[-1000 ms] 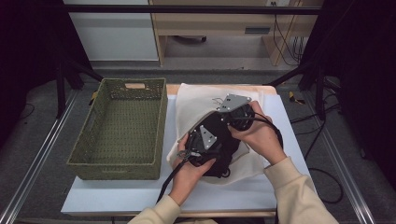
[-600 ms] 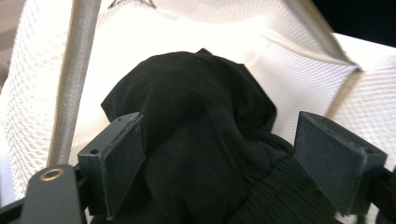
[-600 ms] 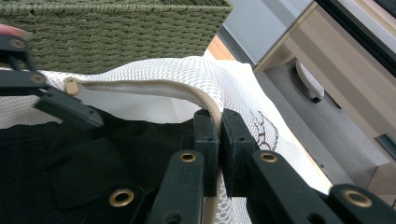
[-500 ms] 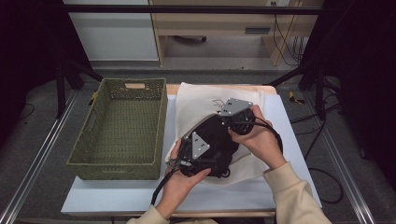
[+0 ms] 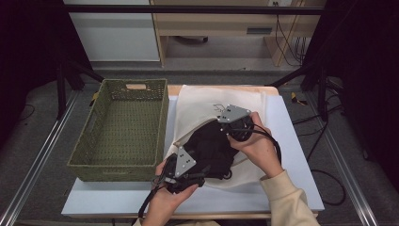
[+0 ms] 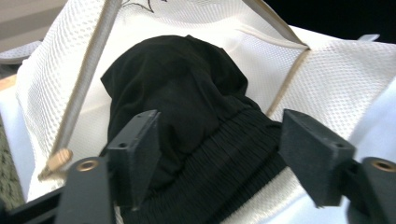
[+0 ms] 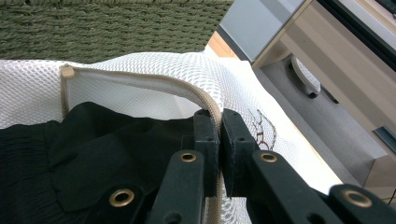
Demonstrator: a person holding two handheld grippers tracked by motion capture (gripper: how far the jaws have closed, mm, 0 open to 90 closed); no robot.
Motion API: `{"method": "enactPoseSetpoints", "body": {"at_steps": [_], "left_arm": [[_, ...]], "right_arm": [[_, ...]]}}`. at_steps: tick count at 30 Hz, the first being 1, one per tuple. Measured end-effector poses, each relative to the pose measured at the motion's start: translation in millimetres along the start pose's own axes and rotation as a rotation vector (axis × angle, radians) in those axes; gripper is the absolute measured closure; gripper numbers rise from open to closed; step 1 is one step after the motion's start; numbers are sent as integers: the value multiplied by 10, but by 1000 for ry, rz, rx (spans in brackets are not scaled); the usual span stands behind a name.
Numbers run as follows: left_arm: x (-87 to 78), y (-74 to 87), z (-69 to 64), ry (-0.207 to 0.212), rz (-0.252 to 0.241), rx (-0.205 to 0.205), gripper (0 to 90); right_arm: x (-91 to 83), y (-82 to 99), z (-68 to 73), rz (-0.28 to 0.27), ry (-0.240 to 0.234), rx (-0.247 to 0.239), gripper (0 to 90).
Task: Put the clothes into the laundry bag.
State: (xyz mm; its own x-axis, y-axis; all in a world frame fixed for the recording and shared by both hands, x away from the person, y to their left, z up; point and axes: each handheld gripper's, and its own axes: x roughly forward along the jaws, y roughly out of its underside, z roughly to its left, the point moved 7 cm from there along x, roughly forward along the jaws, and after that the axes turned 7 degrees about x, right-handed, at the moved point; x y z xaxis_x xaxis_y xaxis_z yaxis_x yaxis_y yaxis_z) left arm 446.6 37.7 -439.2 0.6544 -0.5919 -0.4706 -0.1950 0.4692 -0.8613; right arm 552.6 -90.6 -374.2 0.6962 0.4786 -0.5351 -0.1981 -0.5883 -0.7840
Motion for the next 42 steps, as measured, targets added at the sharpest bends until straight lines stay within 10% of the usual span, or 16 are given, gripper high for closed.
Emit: {"method": "enactPoseSetpoints", "body": {"at_steps": [8, 21, 42], "left_arm": [[53, 249, -59, 28, 47, -12, 657], [89, 294, -129, 83, 62, 2, 900], [301, 419, -223, 102, 144, 54, 900]], "right_arm": [[-13, 43, 6, -9, 9, 14, 865], [-18, 31, 12, -19, 15, 13, 867], [-24, 33, 16, -20, 10, 15, 868]]}}
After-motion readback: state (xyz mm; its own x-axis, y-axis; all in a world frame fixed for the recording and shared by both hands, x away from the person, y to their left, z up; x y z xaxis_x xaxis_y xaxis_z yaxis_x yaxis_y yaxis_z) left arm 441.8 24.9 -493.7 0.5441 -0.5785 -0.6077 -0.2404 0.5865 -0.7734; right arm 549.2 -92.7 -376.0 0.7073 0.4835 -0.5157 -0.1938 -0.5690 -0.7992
